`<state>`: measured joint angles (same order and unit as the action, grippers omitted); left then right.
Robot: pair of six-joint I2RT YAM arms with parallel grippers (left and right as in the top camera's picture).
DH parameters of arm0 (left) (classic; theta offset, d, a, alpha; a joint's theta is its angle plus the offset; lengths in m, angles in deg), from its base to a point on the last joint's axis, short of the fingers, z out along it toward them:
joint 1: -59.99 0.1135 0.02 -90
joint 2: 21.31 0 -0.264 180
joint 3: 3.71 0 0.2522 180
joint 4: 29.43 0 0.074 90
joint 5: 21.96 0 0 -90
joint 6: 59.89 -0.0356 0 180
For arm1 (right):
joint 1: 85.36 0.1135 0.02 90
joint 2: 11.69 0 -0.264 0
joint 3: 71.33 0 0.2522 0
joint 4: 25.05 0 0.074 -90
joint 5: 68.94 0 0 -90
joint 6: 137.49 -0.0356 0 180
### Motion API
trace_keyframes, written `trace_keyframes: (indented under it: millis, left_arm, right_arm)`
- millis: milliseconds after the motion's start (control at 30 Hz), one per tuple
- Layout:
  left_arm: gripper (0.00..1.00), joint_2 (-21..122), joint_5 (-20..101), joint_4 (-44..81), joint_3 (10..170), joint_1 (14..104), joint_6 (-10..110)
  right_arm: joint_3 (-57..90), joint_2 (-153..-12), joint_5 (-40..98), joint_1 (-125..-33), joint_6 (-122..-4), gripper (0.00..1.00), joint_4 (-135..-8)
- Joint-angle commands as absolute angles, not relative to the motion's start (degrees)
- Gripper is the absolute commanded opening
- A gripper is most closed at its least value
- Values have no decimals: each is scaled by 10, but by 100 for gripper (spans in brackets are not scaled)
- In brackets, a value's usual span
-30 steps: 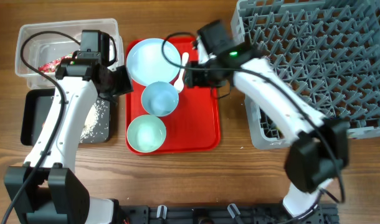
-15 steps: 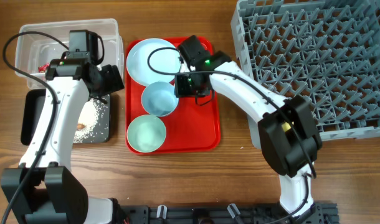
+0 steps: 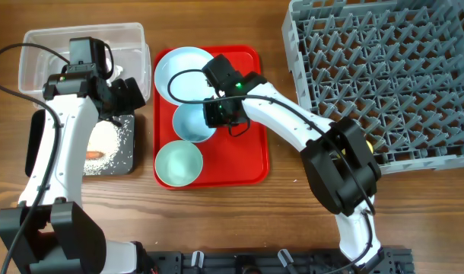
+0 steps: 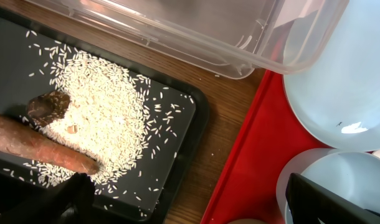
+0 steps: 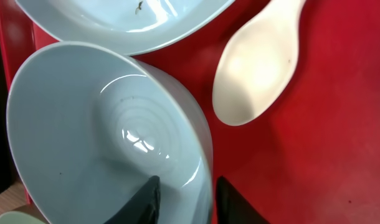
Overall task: Sort waste into correct bins and load items into the dishwasher rack
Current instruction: 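Reach the right gripper to the light-blue bowl and grasp its rim, then lift the light-blue bowl and stand it upright in the rack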
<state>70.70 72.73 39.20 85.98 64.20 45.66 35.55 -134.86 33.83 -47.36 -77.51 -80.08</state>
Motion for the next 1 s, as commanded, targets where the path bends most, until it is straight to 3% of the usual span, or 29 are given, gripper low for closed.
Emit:
trace_keyframes:
  millis: [0, 67, 367, 567, 667, 967]
  left_arm:
    - [100, 695, 733, 390, 871, 645, 456]
    - [100, 695, 733, 390, 871, 645, 456]
    - [100, 695, 733, 390, 871, 645, 456]
    - [100, 695, 733, 390, 871, 645, 456]
    - [100, 695, 733, 390, 871, 645, 456]
    - [100, 695, 733, 390, 871, 645, 456]
  right_arm:
    - [357, -1360, 324, -473, -777, 18, -800]
    - [357, -1360, 322, -473, -777, 5, -800]
    - [358, -1349, 307, -478, -792, 4, -801]
    - [359, -1245, 277, -513, -758, 4, -815]
    - [359, -1172, 175, -533, -758, 4, -830]
    - [359, -1040, -339, -558, -736, 4, -849]
